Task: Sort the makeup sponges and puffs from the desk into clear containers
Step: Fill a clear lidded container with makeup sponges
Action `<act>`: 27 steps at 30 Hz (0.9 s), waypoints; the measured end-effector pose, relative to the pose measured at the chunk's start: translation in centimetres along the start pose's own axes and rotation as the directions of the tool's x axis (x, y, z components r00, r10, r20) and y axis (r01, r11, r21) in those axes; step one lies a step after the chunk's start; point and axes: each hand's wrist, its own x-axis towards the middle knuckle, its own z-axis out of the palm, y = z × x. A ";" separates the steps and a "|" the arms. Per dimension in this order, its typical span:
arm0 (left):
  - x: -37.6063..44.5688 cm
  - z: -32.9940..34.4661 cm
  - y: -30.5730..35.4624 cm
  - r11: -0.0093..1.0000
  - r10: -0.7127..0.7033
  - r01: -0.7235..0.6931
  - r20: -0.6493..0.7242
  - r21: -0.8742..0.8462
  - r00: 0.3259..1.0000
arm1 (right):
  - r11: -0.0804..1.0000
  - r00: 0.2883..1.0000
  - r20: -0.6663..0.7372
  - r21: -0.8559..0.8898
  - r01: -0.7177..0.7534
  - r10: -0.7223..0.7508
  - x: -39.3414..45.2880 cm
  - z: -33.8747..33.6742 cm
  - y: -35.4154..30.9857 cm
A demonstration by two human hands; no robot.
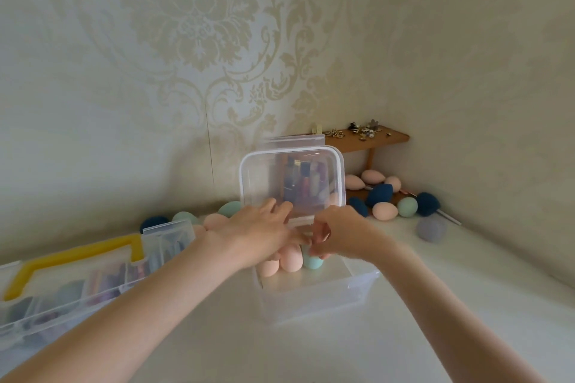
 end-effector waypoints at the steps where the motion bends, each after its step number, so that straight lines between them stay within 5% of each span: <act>1: 0.1 0.0 -0.2 1.000 -0.003 0.003 0.014 -0.006 1.000 | 0.996 0.999 -0.025 0.082 -0.020 0.022 -0.1 -1.1 0.1; 5: 0.4 0.0 -0.3 0.999 -0.005 0.006 0.039 -0.037 0.999 | 0.904 0.908 -0.301 0.397 -0.158 0.291 2.2 -5.1 3.2; 9: 0.4 0.0 0.0 1.000 0.002 -0.002 0.025 -0.010 1.000 | 0.968 0.964 -0.096 0.029 -0.248 0.250 5.3 -3.3 4.4; 11: 0.4 -0.1 0.2 1.000 -0.001 0.002 0.032 -0.012 1.000 | 0.970 0.970 0.025 -0.029 -0.241 0.242 6.1 -1.9 4.3; 14: 0.2 -0.5 0.4 1.000 -0.013 0.013 0.037 -0.023 0.999 | 0.966 0.968 0.015 -0.073 -0.249 0.251 6.6 -1.2 3.8; 18: 0.0 -0.7 0.7 0.999 -0.038 0.039 0.071 -0.011 0.997 | 0.975 0.954 -0.230 -0.067 -0.211 0.190 4.4 -3.4 3.6; 22: 0.0 -0.9 1.0 0.999 -0.053 0.052 0.088 0.011 0.995 | 0.927 0.802 -0.529 0.366 -0.079 0.277 1.9 -7.4 4.0; 24: 0.1 -0.9 1.1 0.997 -0.073 0.075 0.101 -0.017 0.992 | 0.905 0.868 -0.414 0.415 -0.090 0.276 0.4 -8.8 3.3; 27: 0.1 -1.1 1.6 0.995 -0.090 0.094 0.079 -0.044 0.993 | 0.964 0.992 -0.024 0.241 -0.112 0.121 -1.2 -8.2 1.4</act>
